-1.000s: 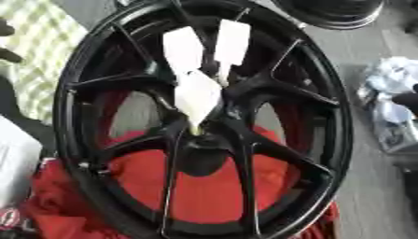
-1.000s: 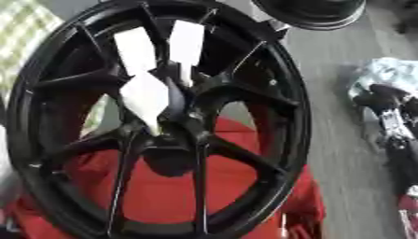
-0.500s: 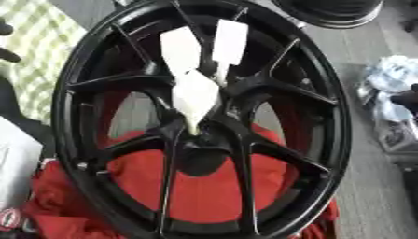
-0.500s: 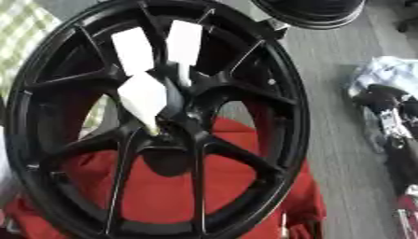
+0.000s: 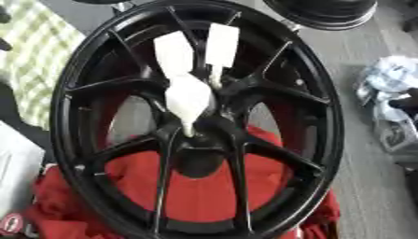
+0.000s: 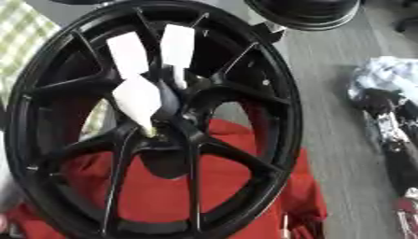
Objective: Pull the pin out of the wheel hub.
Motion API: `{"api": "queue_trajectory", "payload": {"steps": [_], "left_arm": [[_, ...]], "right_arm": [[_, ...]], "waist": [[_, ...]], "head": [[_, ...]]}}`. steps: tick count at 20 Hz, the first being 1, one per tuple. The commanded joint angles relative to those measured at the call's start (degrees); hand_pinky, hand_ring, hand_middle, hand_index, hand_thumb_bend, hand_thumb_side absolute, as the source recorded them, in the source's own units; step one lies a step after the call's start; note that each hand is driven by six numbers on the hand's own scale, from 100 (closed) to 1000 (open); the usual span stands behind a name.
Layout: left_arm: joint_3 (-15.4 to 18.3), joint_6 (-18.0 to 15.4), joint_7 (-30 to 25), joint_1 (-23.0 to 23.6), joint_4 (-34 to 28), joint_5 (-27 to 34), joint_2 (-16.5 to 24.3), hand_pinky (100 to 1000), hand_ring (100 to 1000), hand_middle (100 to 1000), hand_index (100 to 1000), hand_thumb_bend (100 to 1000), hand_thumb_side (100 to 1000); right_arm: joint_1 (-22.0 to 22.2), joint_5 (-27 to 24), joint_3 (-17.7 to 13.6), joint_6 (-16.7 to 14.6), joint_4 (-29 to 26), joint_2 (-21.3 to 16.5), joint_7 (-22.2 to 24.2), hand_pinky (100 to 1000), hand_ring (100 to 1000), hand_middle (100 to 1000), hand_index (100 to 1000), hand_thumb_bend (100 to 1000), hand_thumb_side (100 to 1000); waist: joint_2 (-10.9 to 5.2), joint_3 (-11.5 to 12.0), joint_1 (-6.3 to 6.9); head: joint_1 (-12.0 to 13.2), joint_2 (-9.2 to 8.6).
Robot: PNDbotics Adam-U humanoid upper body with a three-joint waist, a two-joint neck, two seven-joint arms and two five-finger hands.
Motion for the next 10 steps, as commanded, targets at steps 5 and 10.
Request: {"api": "queue_trajectory", "payload": {"steps": [5,10], "left_arm": [[-4.09,-2.60,-10.34,-5.92,-0.95,-6.12,13.81,645,739,670,783,100,504],[-7.05,-3.62,-20.81,-12.38,-0.95,-8.93,16.42,693,746,683,789,100,456]], "right_arm": [[0.95,1.12,0.16,-0.47,-0.99,-2.08,0.46,981,763,613,749,100,526],[1.71,1.65,0.39,-0.67,-0.99,-2.45,0.84,980,764,613,749,100,522]], "waist": [[-2.02,-0.64,0.72],[-2.35,-1.46,1.00]], "head": [[0.24,-0.15],[0.64,0.04]]}}
